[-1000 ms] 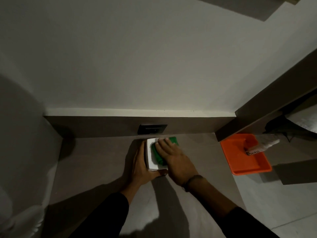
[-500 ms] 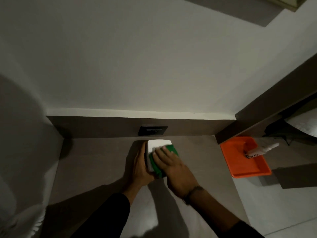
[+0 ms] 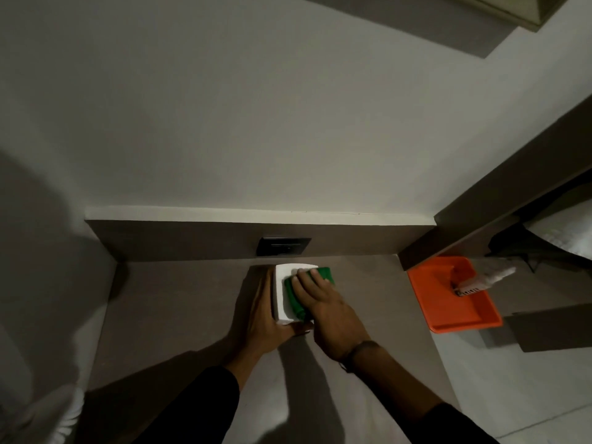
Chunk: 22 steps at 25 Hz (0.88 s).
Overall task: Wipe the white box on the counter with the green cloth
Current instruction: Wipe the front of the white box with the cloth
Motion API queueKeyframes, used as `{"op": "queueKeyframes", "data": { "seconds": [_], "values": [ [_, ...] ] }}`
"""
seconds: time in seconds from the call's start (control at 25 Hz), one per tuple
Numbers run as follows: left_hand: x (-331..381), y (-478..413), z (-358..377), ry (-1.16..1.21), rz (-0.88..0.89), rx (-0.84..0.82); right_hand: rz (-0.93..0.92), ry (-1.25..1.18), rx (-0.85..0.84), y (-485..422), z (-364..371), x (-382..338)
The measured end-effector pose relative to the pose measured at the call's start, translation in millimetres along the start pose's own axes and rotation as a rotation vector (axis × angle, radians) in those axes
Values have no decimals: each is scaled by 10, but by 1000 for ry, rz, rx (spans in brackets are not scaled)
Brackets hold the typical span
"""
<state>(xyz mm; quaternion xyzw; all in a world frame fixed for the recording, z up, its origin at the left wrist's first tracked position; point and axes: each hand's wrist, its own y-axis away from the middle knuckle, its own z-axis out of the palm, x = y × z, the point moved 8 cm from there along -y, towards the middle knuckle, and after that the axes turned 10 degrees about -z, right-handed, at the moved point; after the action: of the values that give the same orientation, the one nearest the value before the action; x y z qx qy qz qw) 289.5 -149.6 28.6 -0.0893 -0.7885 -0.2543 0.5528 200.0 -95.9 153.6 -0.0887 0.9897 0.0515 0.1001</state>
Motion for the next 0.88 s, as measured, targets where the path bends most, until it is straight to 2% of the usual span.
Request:
{"op": "queueKeyframes", "data": {
  "seconds": [0.12,0.24,0.32,0.52,0.6,0.72,0.8,0.88],
  "values": [
    [-64,3,48,15,-26,-19,-39,44,7,194,-9,35],
    [-46,-19,48,32,-35,-17,143,23,18,-27,-39,290],
    [-18,-5,50,22,-44,4,192,11,25,-171,-60,221],
    [-73,28,79,-46,-48,-32,-77,24,-18,251,28,-148],
    [-43,37,67,-4,-53,-52,-26,43,10,347,-49,54],
    [29,32,73,39,-33,-44,157,3,30,30,-67,339],
    [50,44,70,51,-28,-31,170,-8,28,-189,-52,267],
    [24,66,66,57,-24,-22,86,25,2,-162,3,62]
  ]
}}
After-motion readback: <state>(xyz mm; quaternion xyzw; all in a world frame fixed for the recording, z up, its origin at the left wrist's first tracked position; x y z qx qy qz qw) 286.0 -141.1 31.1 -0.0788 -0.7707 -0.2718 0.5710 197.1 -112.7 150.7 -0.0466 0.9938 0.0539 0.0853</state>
